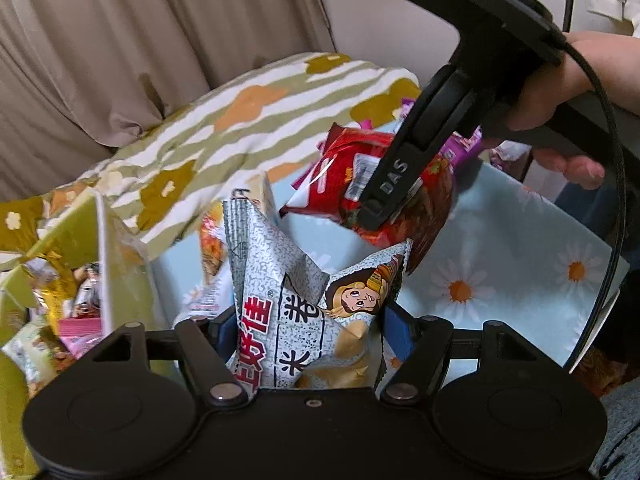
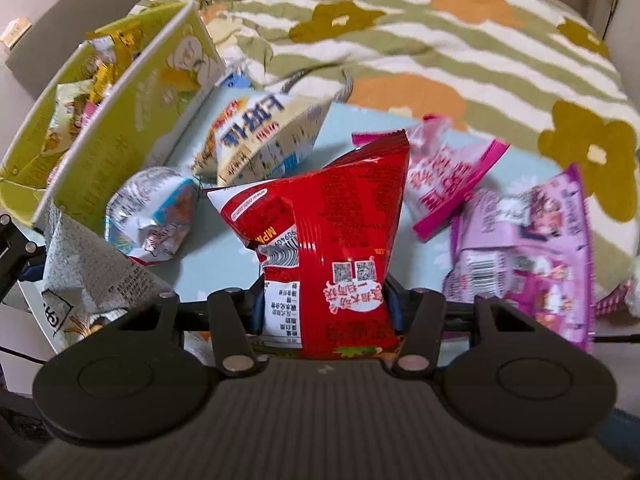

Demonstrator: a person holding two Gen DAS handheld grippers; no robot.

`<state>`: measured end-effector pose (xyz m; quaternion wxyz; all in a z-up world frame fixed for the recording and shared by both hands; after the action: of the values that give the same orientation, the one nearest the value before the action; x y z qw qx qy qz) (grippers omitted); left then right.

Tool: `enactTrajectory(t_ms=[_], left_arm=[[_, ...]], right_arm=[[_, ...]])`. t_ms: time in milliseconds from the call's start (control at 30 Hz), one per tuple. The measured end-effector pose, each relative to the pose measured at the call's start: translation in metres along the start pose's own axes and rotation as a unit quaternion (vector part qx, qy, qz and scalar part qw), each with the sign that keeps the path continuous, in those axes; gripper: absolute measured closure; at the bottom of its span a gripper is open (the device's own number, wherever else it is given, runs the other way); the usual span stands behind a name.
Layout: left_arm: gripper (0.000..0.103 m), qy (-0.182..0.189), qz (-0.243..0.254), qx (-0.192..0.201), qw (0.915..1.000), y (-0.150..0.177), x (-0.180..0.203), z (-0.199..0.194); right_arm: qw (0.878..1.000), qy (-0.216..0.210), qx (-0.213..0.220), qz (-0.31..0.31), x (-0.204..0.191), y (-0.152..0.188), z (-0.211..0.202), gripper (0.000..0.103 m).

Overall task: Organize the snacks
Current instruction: 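Grasp the grey rice-cracker bag with the left tool while the right tool grasps the red bag, then carry both bags into the yellow-green box and open both tools to release them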

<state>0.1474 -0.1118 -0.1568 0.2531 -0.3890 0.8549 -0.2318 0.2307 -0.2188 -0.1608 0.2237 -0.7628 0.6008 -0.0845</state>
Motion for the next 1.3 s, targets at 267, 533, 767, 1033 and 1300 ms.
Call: enactTrajectory(t_ms=[267,533,767,1033,1300], left_arm=[[0.029,-0.046,-0.04,0.017,0.998,0.006,-0.027,-0.042],[0.029,-0.104,-0.078,0.036,0.9909,0.022,-0.085,-0.079],[0.029,-0.135,-0.091,0.059,0.9849,0.042,-0.15,-0.104],[0.028,-0.14,-0.132,0.066,0.979,0.06,-0.236,-0.104],[0.028,-0.081,-0.186,0.058,0.9776,0.073,-0.294,-0.067]], right_arm=[[0.999,-0.007,0.03,-0.025,-0.015,-0.019,-0.036,0.035],[0.995,-0.03,0.07,-0.058,-0.068,-0.046,-0.067,0.035],[0.992,-0.037,0.099,-0.064,-0.134,-0.068,-0.076,0.035],[0.991,-0.051,0.119,-0.028,-0.217,-0.093,-0.064,0.035],[0.991,-0.046,0.12,0.035,-0.264,-0.108,-0.033,0.035]])
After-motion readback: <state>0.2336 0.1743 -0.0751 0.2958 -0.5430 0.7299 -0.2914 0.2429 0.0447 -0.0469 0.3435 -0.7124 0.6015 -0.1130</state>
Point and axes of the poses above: each gripper's, at about its wrist camera, not at the fingertips, and z roughly the way its jaws point, x to its right, y to its underside, the point moved 6 cm from there along z, roughly the way its jaws point, and after that the axes turned 1 degree about -z, right-handed, at the moved point
